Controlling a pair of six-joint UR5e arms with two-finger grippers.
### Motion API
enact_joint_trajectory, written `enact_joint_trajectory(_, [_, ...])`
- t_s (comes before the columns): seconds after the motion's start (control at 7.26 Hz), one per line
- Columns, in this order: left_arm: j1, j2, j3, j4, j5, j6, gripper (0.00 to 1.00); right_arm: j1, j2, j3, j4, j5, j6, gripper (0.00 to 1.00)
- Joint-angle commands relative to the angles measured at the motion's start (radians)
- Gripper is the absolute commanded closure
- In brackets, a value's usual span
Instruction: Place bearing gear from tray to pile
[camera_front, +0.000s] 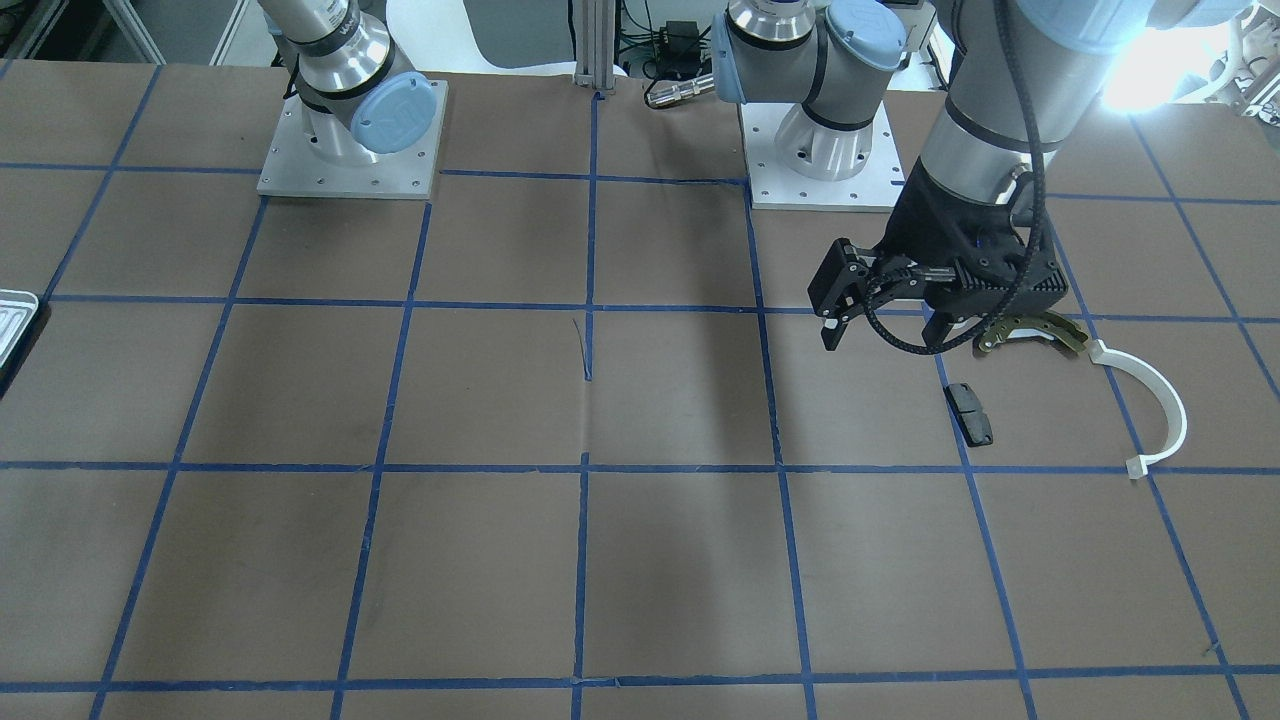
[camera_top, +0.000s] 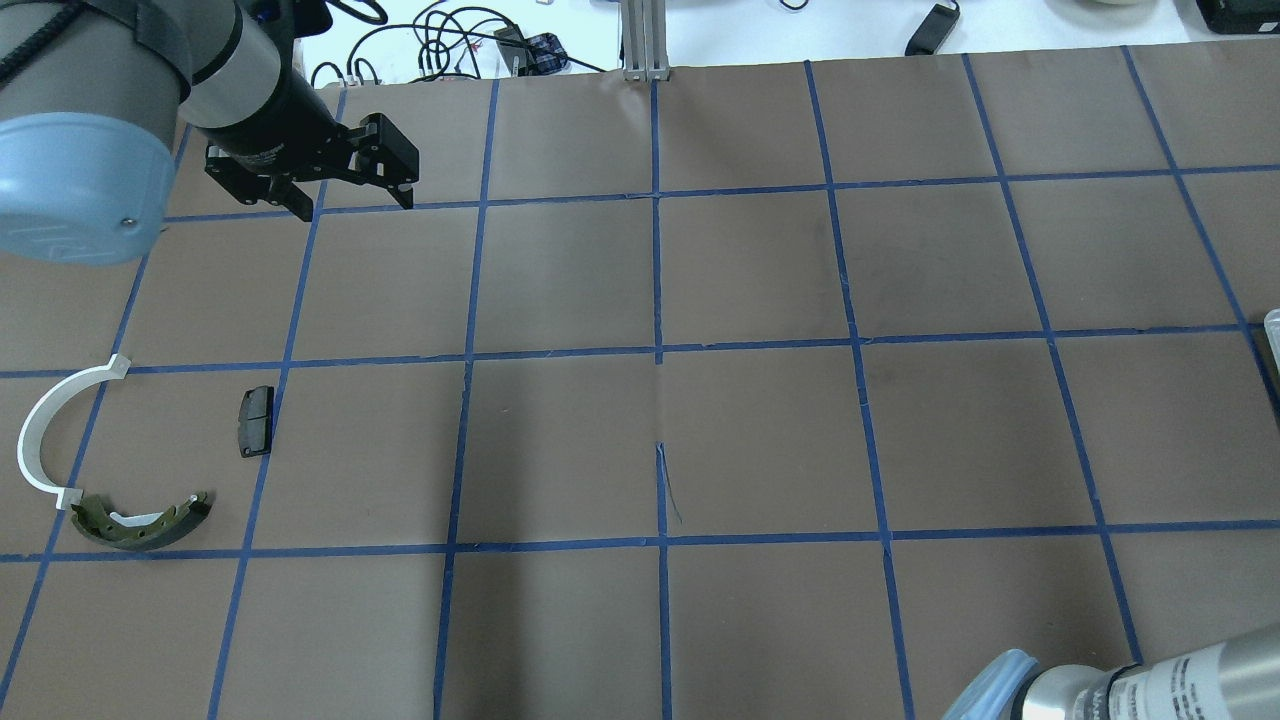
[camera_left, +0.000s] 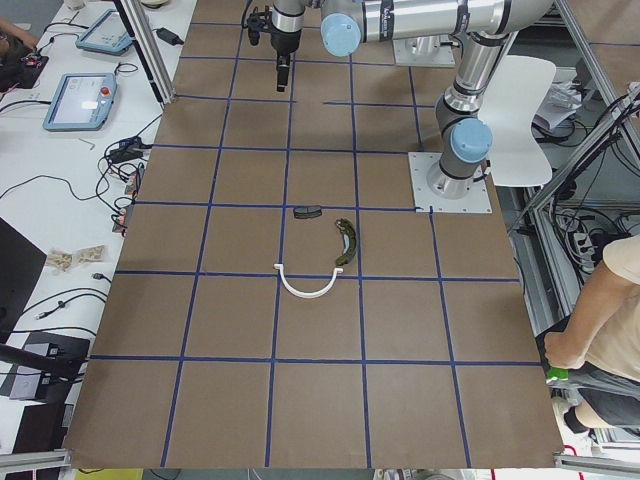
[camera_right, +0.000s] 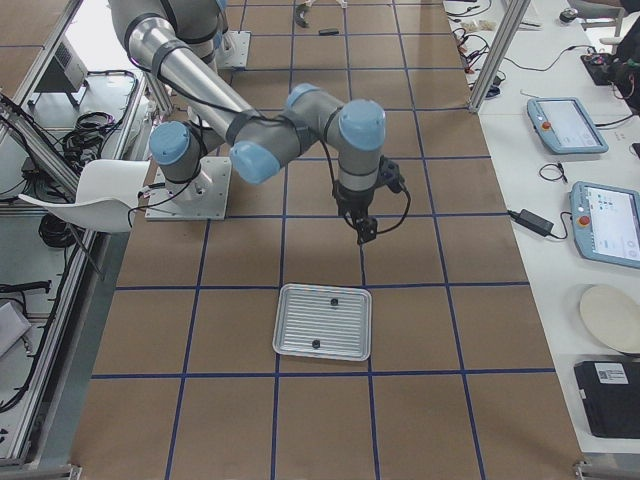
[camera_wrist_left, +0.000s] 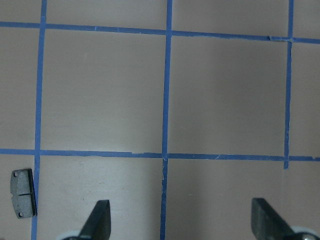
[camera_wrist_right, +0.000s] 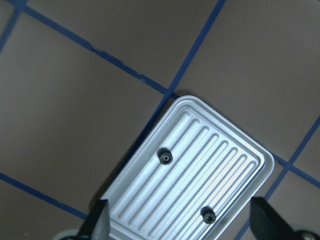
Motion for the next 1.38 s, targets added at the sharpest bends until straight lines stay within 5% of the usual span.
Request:
enact_joint_trajectory(0.0, [0.001,-0.007,0.002,0.000,-0.001,0.001,0.00,-0.097,0.202,0.001,-0.182,-0.024,-0.222,0.00])
enact_joint_trajectory(0.14, [0.001,-0.005,0.003,-0.006,-0.001,-0.003,0.00,-0.103,0.264,0.001,-0.257,-0.049,-0.302,0.01])
enact_joint_trajectory(0.96, [-0.001,-0.008,0.003,-0.048,0.050,-0.007,0.00,-0.128,0.269,0.058,-0.296,-0.112,-0.500,0.00])
enact_joint_trajectory(1.1, [-0.001,0.004,0.006,-0.052,0.054,-0.007,0.00,-0.128,0.270,0.059,-0.299,-0.110,-0.500,0.16])
enact_joint_trajectory(1.24, [-0.001,-0.002,0.009,-0.051,0.049,-0.007,0.00,-0.128,0.269,0.055,-0.299,-0.115,-0.502,0.62])
